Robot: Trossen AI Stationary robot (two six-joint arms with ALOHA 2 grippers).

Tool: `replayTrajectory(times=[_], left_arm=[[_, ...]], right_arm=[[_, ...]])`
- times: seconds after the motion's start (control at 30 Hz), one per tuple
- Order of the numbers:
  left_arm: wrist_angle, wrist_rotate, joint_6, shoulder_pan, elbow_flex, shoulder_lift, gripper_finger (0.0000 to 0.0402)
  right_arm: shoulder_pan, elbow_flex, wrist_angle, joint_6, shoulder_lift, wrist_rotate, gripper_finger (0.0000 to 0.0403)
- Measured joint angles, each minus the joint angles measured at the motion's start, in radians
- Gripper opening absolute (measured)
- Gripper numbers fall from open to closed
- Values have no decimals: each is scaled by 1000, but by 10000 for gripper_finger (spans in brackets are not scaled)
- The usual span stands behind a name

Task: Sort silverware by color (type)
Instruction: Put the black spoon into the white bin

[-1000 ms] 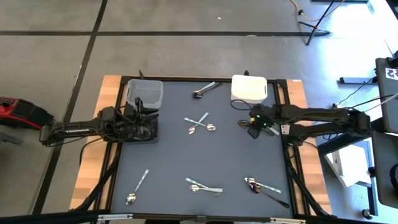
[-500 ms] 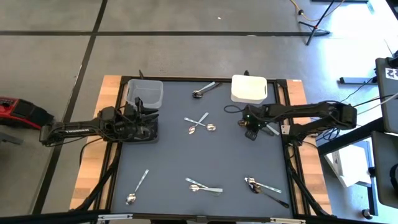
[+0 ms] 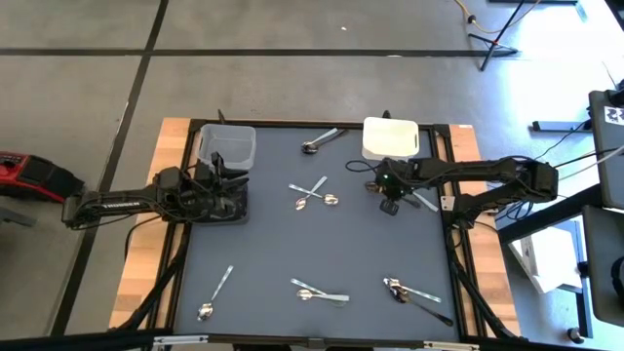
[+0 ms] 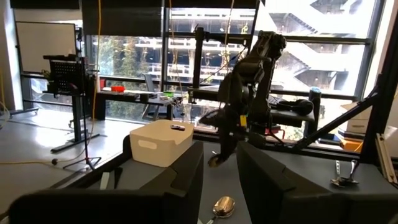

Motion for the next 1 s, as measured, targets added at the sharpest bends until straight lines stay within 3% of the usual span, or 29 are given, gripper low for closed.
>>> replayTrajectory(times=[0.1, 0.33, 0.5, 0.77, 1.0], left_arm=[[0, 0, 0, 0, 0, 0, 92], [0, -9, 0, 0, 0, 0, 92], [-3, -12, -19, 0, 0, 0, 92], [-3, -24, 9, 0, 0, 0, 92], [-3, -33, 8, 0, 0, 0, 92]], right_arm=[[-1, 67, -15, -48, 0, 8, 6], [-17, 206, -20, -181, 0, 153, 10], [-110, 256, 7, -286, -2, 205, 3], [-324, 256, 133, -388, -2, 203, 3], [-452, 236, 258, -407, 23, 95, 5]])
